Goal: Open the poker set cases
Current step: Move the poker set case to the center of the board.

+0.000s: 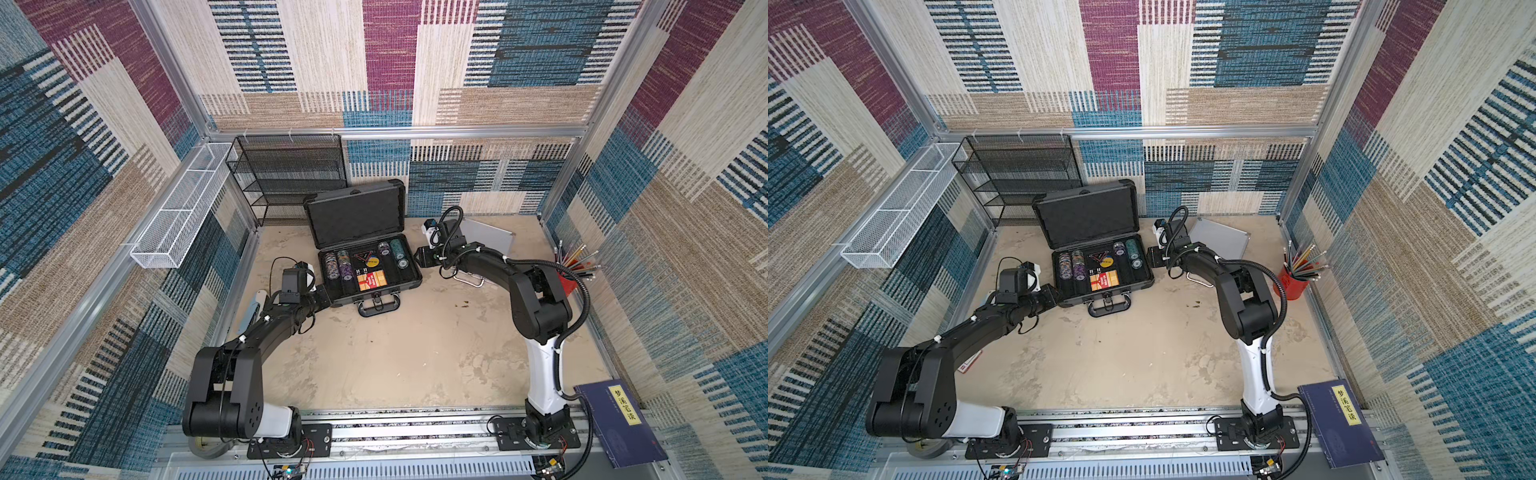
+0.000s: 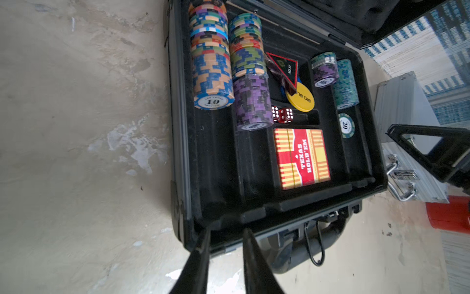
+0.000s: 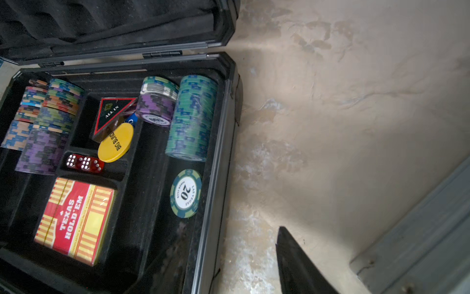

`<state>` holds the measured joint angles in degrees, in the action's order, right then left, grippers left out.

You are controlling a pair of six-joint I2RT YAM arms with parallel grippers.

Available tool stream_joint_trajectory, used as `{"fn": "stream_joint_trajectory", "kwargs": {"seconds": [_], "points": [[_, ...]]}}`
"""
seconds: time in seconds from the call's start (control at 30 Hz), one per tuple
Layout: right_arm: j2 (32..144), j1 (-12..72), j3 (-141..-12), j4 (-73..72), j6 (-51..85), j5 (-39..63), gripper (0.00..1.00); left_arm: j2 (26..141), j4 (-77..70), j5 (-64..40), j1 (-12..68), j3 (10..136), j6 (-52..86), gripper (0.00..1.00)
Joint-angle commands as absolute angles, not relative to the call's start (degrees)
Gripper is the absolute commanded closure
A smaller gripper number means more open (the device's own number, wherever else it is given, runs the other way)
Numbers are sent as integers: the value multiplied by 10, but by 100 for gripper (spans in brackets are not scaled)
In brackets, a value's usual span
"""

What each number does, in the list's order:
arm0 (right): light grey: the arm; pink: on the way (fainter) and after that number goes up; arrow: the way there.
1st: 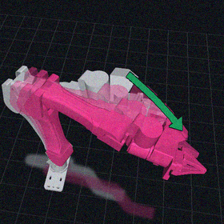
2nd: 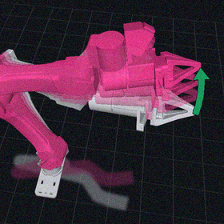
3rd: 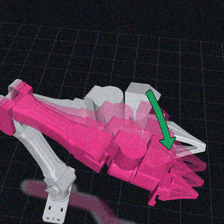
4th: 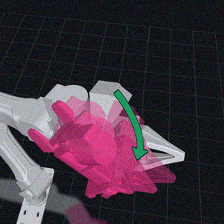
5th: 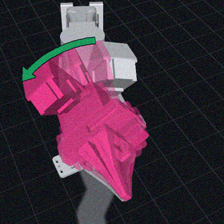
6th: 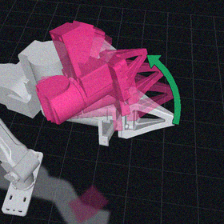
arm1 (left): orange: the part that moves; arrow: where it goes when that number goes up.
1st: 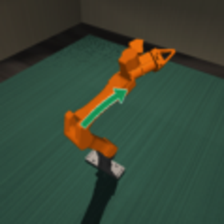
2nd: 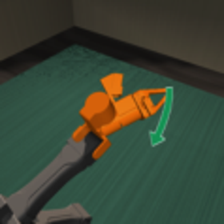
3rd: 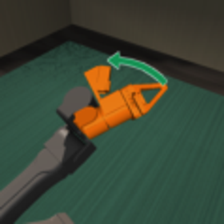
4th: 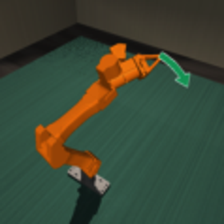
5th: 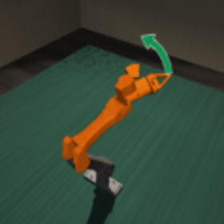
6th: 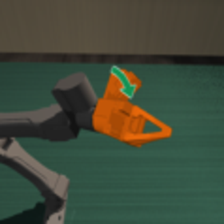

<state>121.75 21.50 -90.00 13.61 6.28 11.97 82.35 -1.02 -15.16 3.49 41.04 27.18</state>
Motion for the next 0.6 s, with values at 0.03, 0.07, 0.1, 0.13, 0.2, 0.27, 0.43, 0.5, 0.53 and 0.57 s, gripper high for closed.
{"fn": "stream_joint_trajectory", "kwargs": {"seconds": [0.03, 0.07, 0.1, 0.13, 0.2, 0.27, 0.43, 0.5, 0.53, 0.57], "points": [[1223, 221, -894, 115, 73, 115, 45, 840, 7, -136, 35, 424, 255, 74], [1224, 222, -894, 115, 74, 114, 45, 843, 13, -131, 34, 428, 255, 75], [1226, 224, -895, 116, 75, 112, 46, 848, 21, -127, 34, 434, 252, 75], [1227, 225, -894, 115, 76, 111, 47, 851, 26, -123, 34, 438, 249, 75], [1230, 229, -891, 112, 78, 108, 48, 858, 38, -112, 34, 445, 243, 76], [1233, 232, -889, 110, 82, 107, 51, 862, 45, -102, 34, 449, 241, 76], [1236, 243, -881, 102, 92, 99, 54, 875, 59, -84, 34, 456, 236, 78], [1238, 245, -880, 101, 97, 96, 55, 875, 62, -76, 34, 457, 234, 78], [1238, 245, -878, 101, 99, 95, 56, 872, 64, -71, 35, 458, 231, 76], [1238, 245, -876, 99, 101, 94, 57, 870, 70, -63, 34, 461, 228, 74]]}}
